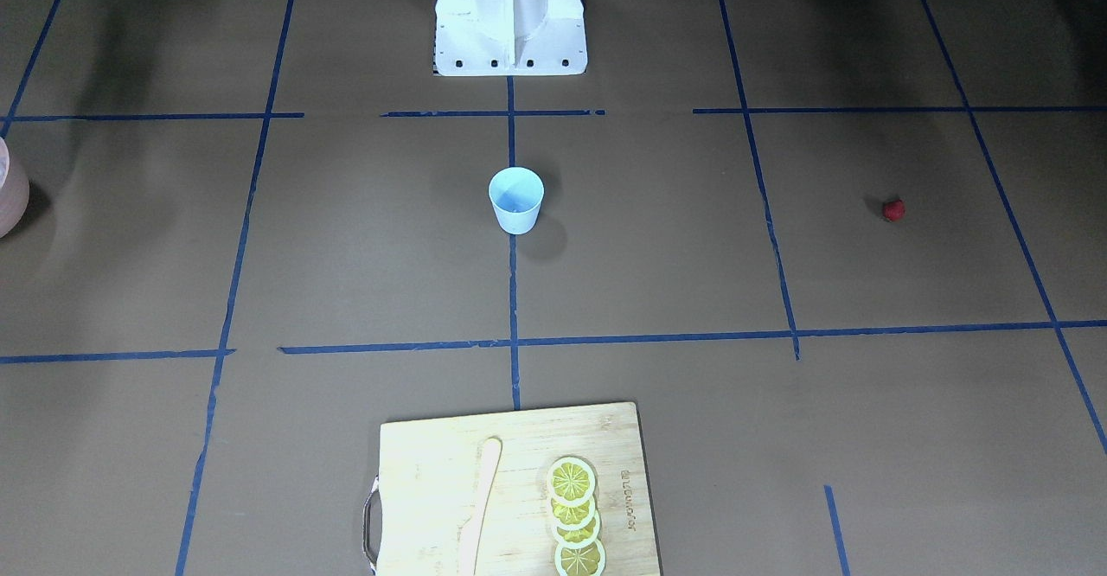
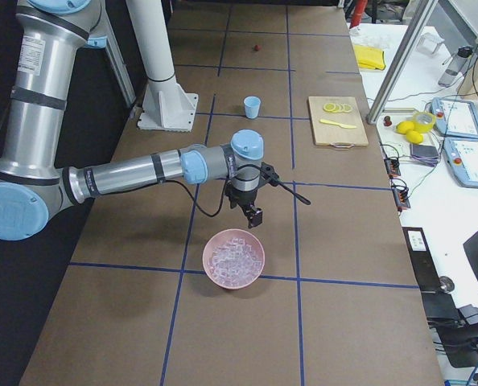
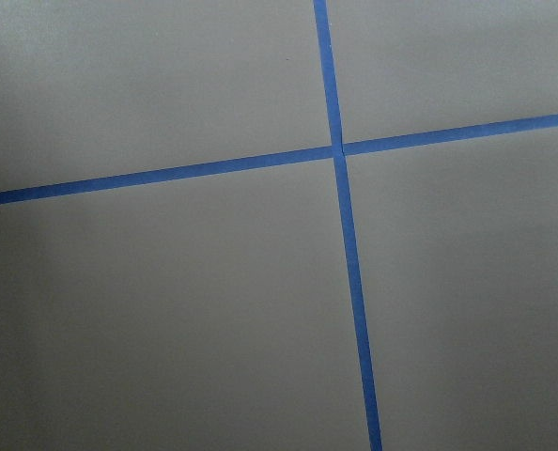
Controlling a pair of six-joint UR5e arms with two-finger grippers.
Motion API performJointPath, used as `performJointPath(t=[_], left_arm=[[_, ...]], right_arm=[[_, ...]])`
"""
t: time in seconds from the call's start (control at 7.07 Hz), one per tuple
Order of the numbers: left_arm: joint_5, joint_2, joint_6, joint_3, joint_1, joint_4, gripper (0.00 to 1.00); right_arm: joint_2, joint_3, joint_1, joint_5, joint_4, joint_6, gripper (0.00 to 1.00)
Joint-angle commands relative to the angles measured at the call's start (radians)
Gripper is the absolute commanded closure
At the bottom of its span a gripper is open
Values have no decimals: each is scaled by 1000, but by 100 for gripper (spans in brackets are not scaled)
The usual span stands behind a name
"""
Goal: Put ice and strawberries in cup
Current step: 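Grasp another ice cube from the bowl with the right gripper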
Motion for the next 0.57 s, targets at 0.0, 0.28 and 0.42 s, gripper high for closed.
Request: performJointPath(t=[0.0,0.28,0.42], left_arm=[[0,0,0,3,0,0,0],[0,0,0,3,0,0,0],[0,8,0,0,0,0,0]], right_arm=[[0,-41,2,-8,6,-136,1],[-3,-213,0,-7,235,-132,1],[1,-245,0,-4,282,-106,2]])
